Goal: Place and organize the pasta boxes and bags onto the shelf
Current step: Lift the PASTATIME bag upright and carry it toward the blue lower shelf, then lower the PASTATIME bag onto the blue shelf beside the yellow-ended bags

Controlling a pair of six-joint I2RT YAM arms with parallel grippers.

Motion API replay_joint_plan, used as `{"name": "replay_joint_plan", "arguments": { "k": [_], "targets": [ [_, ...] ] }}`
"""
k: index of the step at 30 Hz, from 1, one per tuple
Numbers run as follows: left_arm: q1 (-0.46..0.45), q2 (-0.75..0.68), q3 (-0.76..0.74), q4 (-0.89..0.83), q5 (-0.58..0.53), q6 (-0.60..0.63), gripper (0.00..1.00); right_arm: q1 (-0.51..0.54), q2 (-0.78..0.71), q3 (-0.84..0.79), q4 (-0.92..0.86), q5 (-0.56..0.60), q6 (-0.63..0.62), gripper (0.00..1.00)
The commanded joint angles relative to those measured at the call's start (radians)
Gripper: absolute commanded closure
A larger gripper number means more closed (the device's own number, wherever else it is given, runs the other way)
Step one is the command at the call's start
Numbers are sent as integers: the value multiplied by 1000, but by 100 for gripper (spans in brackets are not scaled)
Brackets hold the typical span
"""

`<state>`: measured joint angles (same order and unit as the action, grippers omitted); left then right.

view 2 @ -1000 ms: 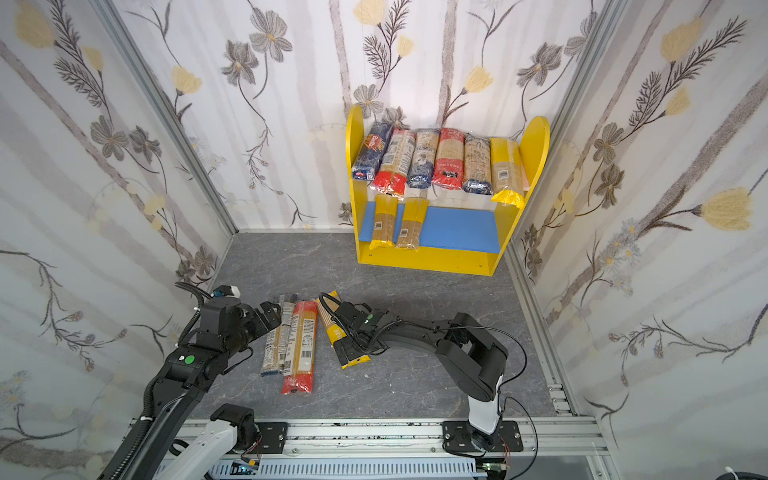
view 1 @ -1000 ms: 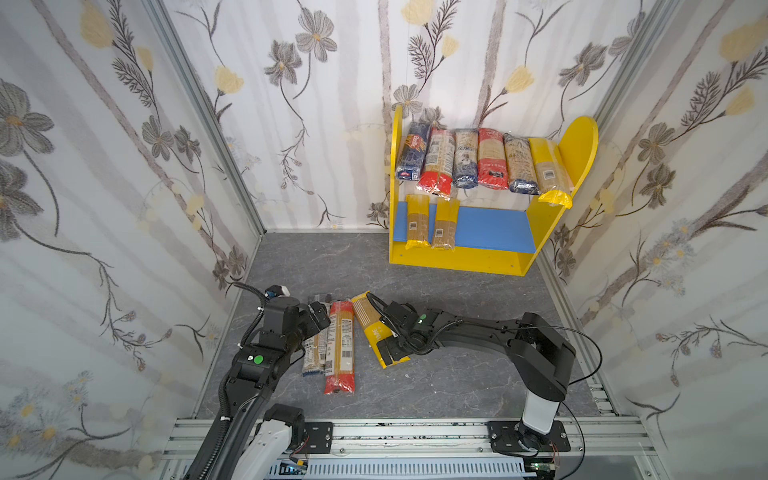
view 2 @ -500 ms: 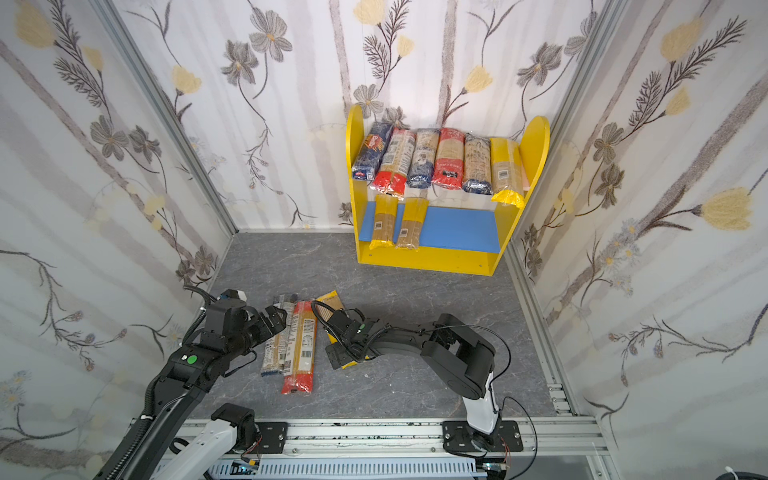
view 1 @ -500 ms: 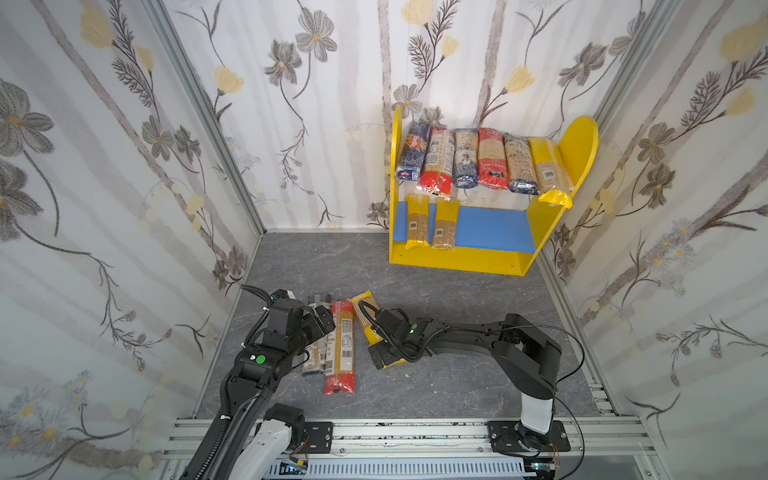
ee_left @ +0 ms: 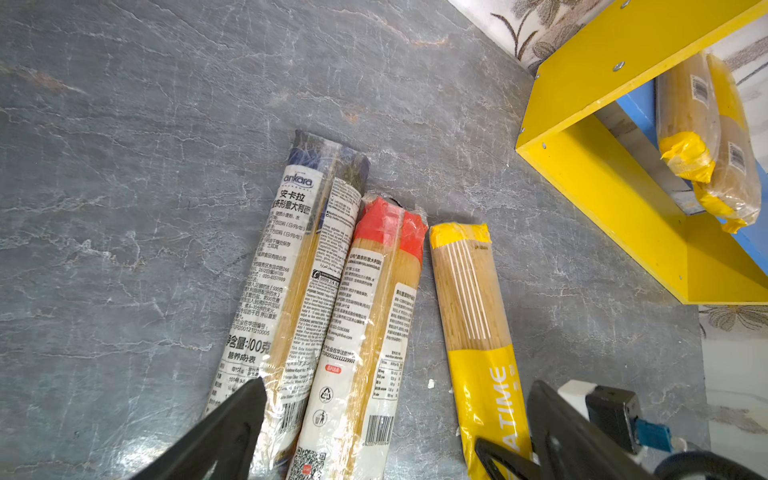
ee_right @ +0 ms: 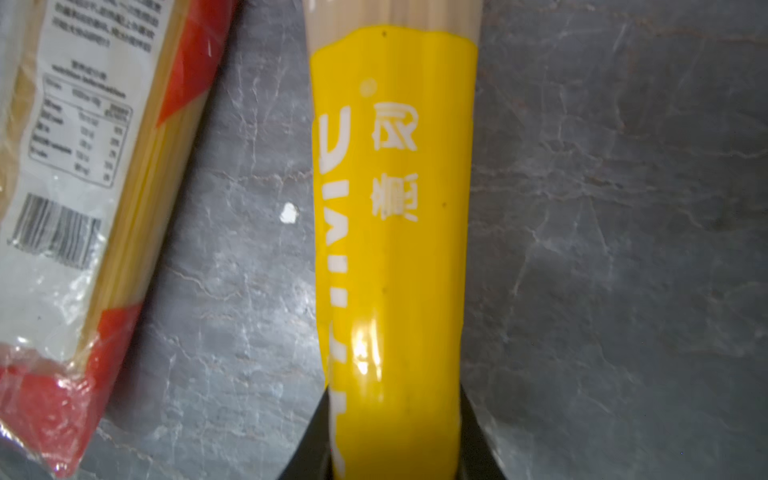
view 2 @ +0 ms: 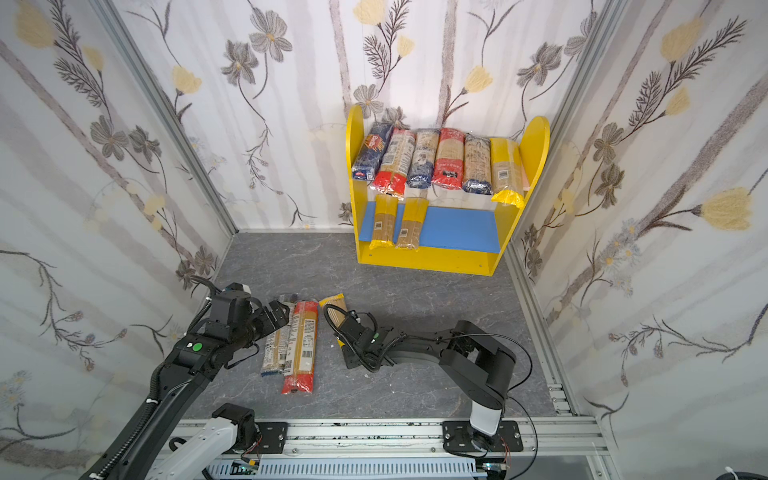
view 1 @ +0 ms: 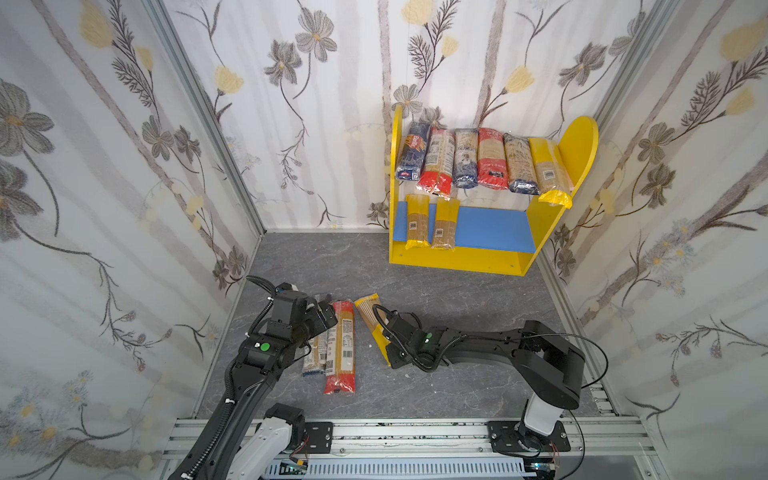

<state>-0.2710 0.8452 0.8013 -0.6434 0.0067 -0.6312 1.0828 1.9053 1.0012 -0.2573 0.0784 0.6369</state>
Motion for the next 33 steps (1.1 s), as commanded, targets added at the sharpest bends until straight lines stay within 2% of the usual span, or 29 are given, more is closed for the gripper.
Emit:
{"name": "replay_joint_plan", "arguments": {
  "k": [1,5,8,13,19,20,22,27,33],
  "targets": [
    [0,57,51,54,-7,20,0,2,-57,-29,-82,-64,27,100],
    [-16,169,150,82,13,40,0,-5,-166,-64,-86,-74,46,100],
    [-51,250,230,93,-15,44,0,-21,-253,-95,-79,-87,65,100],
    [-93,374,356,113,-33,56,0,-97,-423,-147,-67,-125,94,100],
    [-117,519,511,127,8,84,0,-252,-625,-208,-72,-167,119,100],
    [-121,543,548,127,20,91,0,-318,-656,-217,-79,-169,125,100],
    [-131,593,614,127,39,109,0,-384,-703,-226,-90,-174,118,100],
    [-155,707,774,127,68,154,0,-544,-742,-189,-128,-152,79,100],
    [-160,826,940,127,97,196,0,-665,-671,-81,-119,-93,60,100]
  ]
}}
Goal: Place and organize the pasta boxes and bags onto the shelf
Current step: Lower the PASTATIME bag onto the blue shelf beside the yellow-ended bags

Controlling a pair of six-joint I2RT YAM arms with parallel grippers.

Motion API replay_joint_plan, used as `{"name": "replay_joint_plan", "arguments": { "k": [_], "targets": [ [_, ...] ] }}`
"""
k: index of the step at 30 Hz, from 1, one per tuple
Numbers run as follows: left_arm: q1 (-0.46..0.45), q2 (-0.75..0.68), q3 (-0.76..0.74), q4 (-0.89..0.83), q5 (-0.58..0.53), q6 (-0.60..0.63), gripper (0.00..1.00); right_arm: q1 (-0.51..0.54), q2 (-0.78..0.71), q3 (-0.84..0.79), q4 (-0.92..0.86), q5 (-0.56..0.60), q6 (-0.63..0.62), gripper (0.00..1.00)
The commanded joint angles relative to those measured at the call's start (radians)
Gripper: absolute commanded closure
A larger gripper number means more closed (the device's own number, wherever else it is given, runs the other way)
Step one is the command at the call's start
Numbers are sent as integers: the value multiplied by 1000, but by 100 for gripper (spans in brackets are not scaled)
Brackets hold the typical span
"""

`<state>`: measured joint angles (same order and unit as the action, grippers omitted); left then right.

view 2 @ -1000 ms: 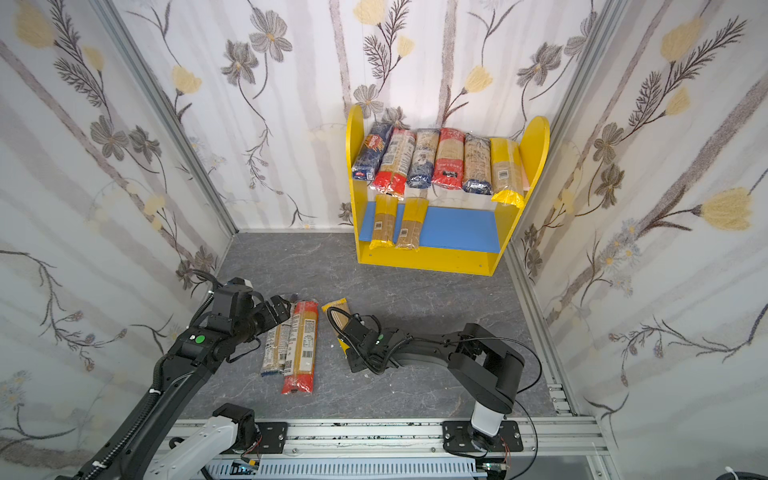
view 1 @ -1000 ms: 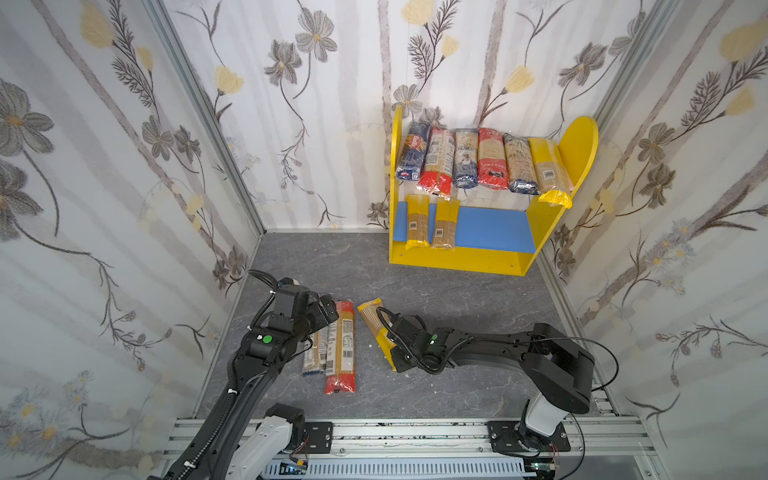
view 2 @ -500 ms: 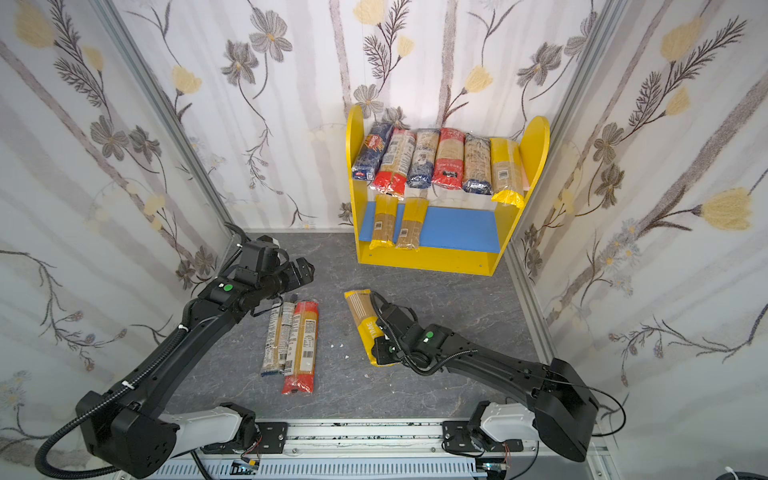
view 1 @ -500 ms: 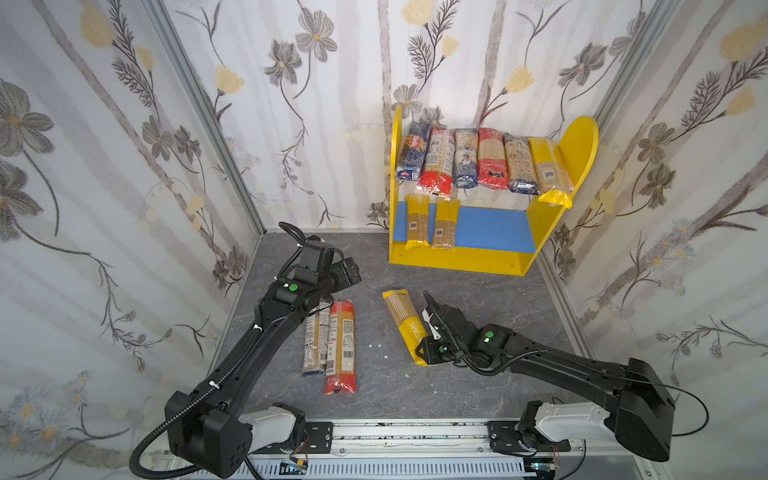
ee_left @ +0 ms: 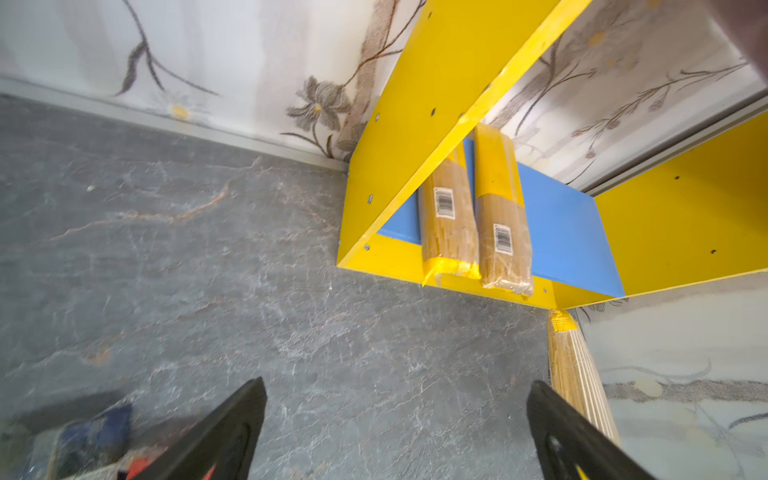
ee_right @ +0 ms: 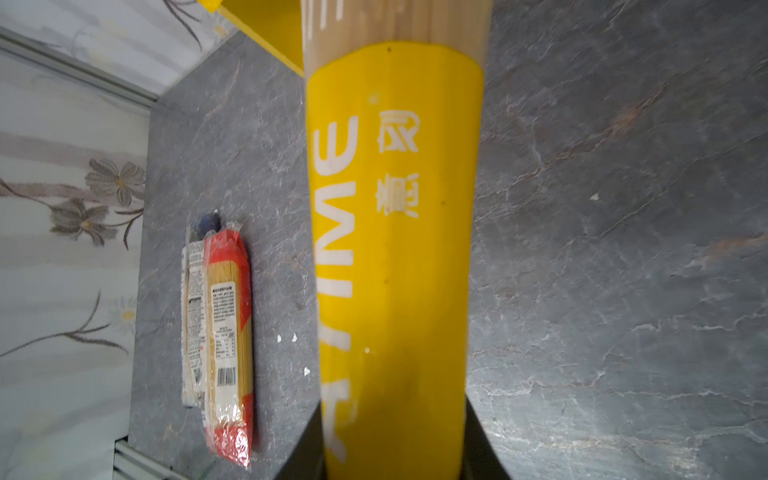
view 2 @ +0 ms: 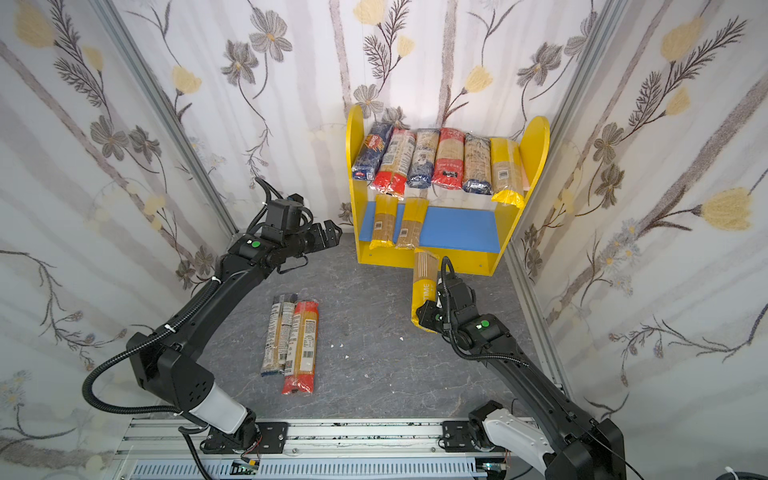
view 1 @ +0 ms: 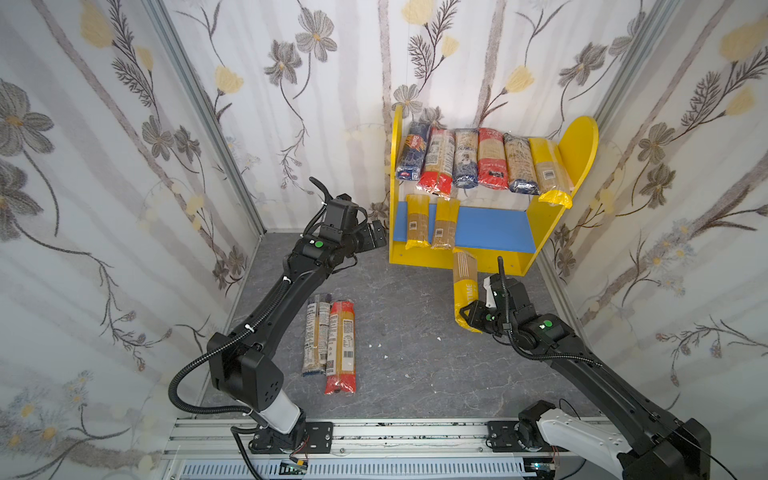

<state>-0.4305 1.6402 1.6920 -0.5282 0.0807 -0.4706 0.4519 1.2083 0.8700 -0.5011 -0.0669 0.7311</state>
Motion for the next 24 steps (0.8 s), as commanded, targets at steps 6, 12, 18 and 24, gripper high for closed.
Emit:
{"name": "replay_joint_plan", "arguments": {
  "k": [6,12,18,24],
  "targets": [
    [-4,87,120,14,30,86,0,-145,200,198,161,67,-89,100],
    [-4,103,130,16,11,104,0,-233,433,393,186,20,-151,100],
    [8,105,137,15,-44,64,0,-282,660,581,190,-31,-209,100],
    [31,80,112,13,-95,45,0,-308,817,738,179,-63,-245,100]
  ]
}}
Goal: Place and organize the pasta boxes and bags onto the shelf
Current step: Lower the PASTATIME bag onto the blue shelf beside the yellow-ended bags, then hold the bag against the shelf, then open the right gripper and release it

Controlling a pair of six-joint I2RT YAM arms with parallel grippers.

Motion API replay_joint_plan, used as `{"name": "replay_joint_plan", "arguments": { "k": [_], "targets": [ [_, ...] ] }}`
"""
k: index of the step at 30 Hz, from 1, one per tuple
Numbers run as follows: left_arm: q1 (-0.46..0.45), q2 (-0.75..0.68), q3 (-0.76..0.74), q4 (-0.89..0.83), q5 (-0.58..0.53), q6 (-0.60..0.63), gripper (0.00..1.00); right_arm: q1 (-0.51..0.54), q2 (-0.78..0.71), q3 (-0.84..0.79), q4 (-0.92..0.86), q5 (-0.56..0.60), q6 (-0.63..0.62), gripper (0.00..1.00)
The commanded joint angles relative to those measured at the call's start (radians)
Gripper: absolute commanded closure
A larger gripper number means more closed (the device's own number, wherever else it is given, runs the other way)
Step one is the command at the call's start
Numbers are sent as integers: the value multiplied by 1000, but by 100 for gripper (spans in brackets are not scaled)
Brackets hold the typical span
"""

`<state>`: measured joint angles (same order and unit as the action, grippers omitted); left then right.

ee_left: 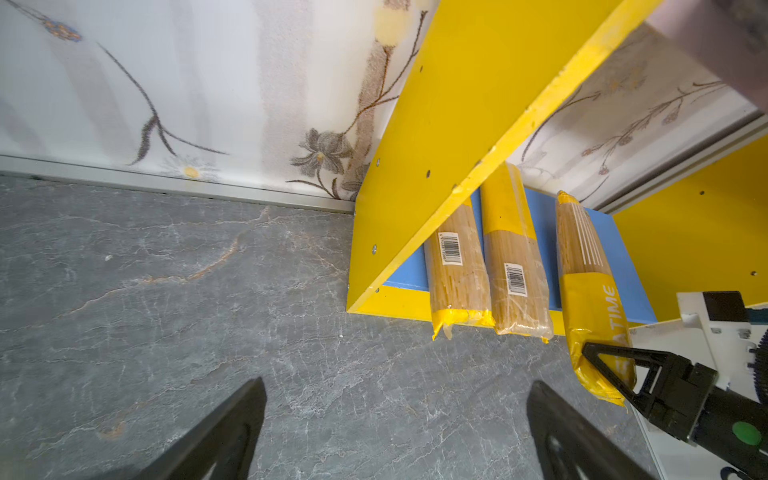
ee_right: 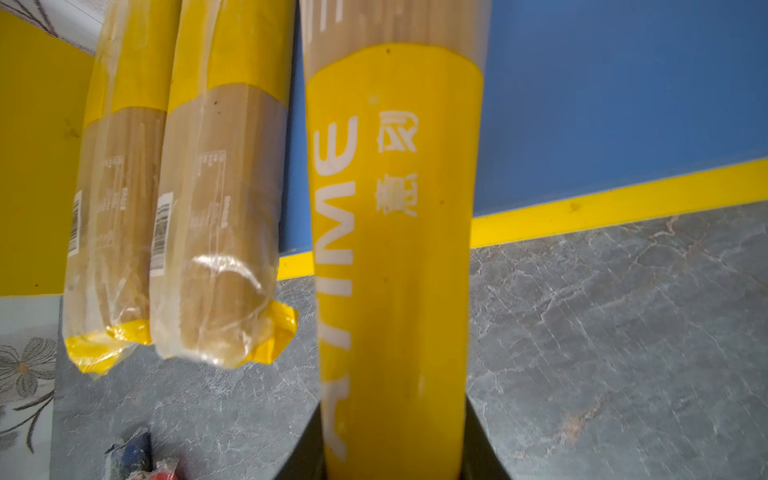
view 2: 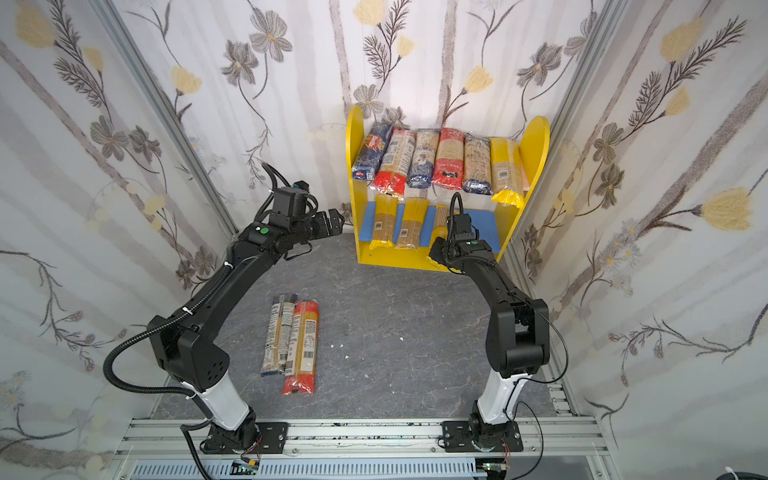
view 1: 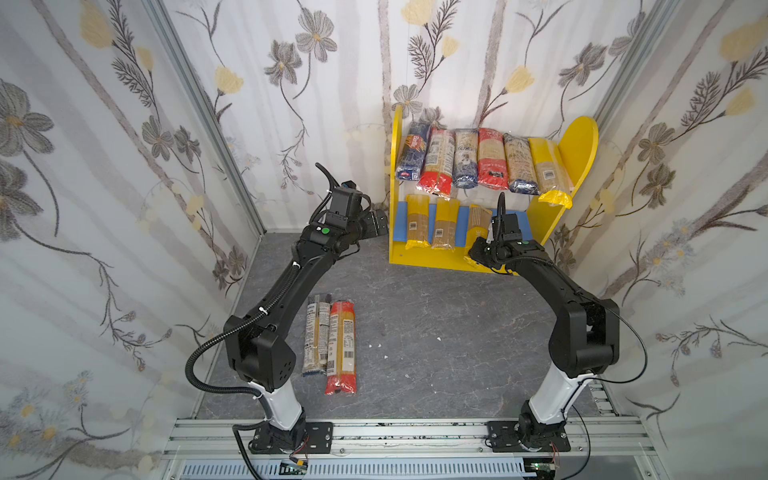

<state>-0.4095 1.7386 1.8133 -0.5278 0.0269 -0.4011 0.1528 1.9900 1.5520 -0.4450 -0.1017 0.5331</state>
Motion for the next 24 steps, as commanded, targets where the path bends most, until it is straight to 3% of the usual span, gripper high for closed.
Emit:
{"name": "replay_joint_plan", "arguments": {
  "k": [1,12,18,24],
  "targets": [
    [15,-24,-16,13,-43,-32,0,-11,53,74,119,-34,-51,99],
    [63,-121,-108,11,-87,-54,0,-12,213,242,72,-96,-52,91],
    [93,-160,-146,12,-86,-55,0,-10,207,239,55,-64,-48,54],
    [110,-183,-179,12,-69,-54,0,-13,173,182,42,-2,-47,47]
  ]
}}
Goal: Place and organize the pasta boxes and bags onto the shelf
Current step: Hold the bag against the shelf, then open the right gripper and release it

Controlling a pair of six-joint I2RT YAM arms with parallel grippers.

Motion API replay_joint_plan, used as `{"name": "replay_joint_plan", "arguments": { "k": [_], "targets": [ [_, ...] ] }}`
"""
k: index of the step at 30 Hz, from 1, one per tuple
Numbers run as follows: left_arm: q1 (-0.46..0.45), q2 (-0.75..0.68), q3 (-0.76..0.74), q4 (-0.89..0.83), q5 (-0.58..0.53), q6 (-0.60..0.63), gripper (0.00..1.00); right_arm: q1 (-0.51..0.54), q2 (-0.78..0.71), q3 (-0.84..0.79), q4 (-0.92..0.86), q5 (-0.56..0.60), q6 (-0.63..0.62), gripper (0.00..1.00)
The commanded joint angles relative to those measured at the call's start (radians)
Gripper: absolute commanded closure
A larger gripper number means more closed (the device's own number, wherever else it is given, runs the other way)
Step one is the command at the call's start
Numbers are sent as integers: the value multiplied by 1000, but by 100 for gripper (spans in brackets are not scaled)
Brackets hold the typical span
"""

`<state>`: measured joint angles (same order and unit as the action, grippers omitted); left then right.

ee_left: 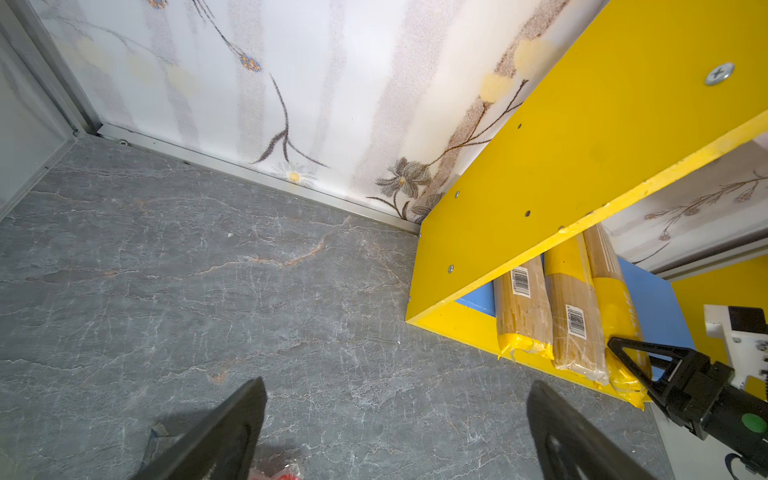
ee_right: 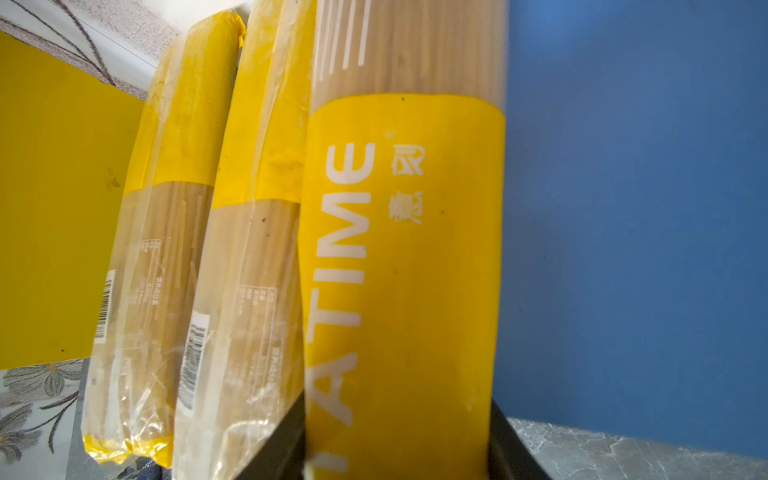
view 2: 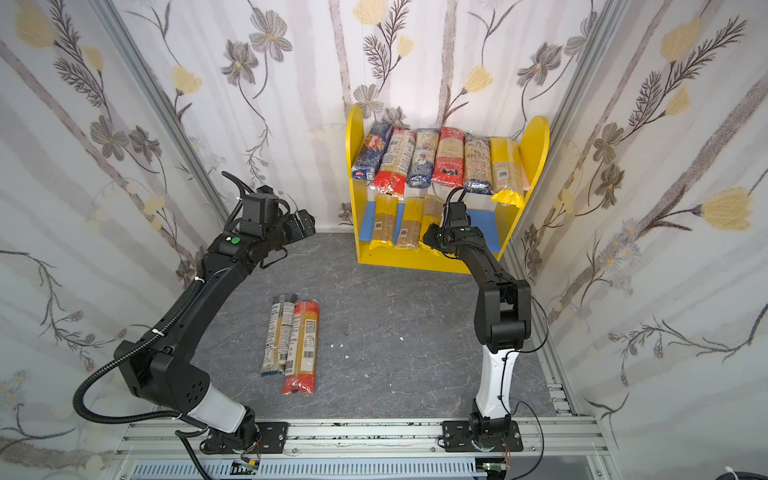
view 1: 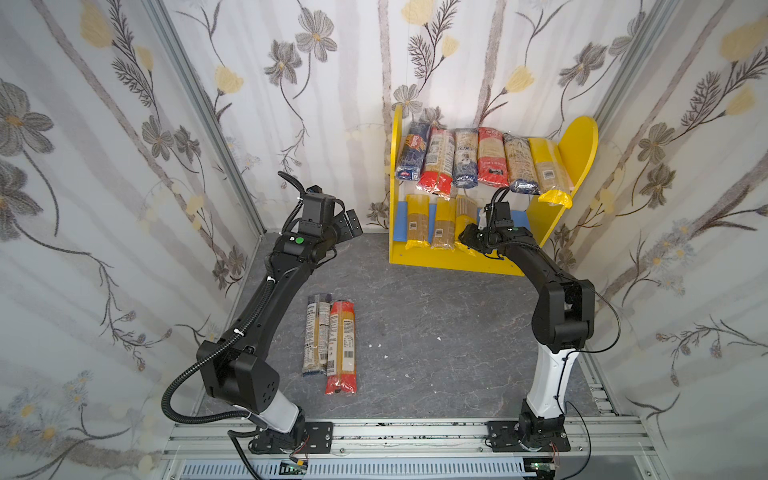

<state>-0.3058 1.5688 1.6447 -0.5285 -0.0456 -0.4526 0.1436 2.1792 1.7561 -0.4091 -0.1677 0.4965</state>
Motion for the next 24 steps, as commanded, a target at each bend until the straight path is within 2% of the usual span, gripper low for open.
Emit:
{"name": "replay_joint_plan", "arguments": {
  "k": [1,6,7,8,24],
  "targets": [
    [8,-16,-15,13,7,0,0,-4,-26,-35,9,71,-10,43],
    [9,-36,-38,13,15,5,0,-2,-74,-92,21,98,-10,27],
    [10,-42,-44,13,15,7,0,-3,-89,-108,28,104,-11,18],
    [10,-48,-51,13,14,8,0,-2,-102,-124,34,112,-11,2],
    [9,-217,-278,14,-7,-100,0,11,-296,-338,81,93,-27,0]
  ]
}}
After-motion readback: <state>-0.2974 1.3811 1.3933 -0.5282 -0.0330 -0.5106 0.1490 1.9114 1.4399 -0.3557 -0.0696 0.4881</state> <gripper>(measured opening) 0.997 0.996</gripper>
